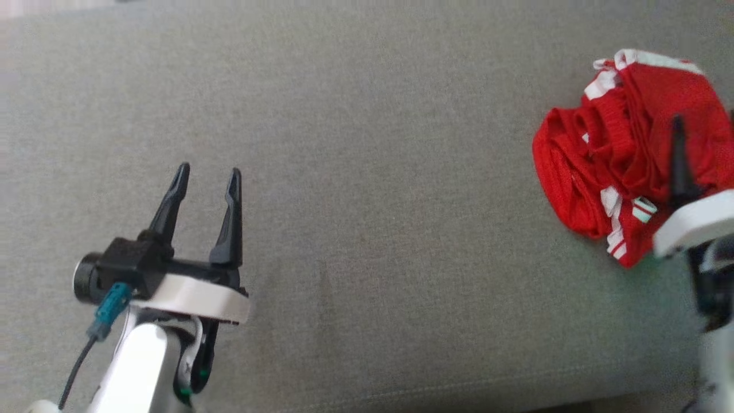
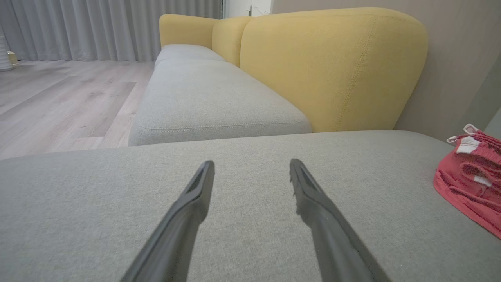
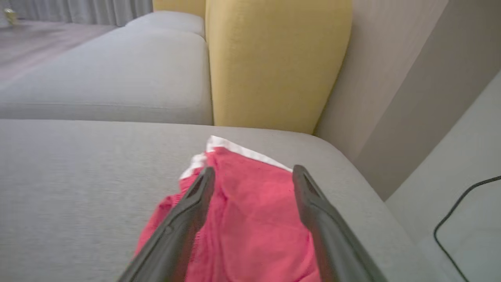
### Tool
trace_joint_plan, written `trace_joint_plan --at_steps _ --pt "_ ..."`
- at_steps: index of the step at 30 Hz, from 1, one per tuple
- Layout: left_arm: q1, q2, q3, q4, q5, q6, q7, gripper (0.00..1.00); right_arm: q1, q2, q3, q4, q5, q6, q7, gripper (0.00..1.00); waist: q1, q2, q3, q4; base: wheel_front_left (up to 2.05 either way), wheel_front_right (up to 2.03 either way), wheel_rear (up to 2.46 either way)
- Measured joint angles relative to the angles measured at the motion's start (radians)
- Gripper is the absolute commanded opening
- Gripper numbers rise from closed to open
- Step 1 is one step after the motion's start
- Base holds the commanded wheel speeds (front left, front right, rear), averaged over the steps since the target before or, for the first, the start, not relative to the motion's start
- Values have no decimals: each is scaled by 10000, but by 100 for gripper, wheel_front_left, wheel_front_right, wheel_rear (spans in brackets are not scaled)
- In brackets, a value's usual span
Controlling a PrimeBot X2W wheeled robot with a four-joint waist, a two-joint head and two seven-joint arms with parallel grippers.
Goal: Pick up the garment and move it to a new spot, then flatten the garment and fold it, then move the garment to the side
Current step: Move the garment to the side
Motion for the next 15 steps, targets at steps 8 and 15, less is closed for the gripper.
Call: trace_joint_plan --at_steps 8,15 --pt "570 148 52 52 -15 199 4 100 1247 1172 1223 -957 127 0 -913 100 0 0 -982 470 0 0 0" --pt "1101 378 178 48 -17 291 19 100 1719 1356 1791 -890 510 0 -1436 100 0 0 -1613 940 0 0 0"
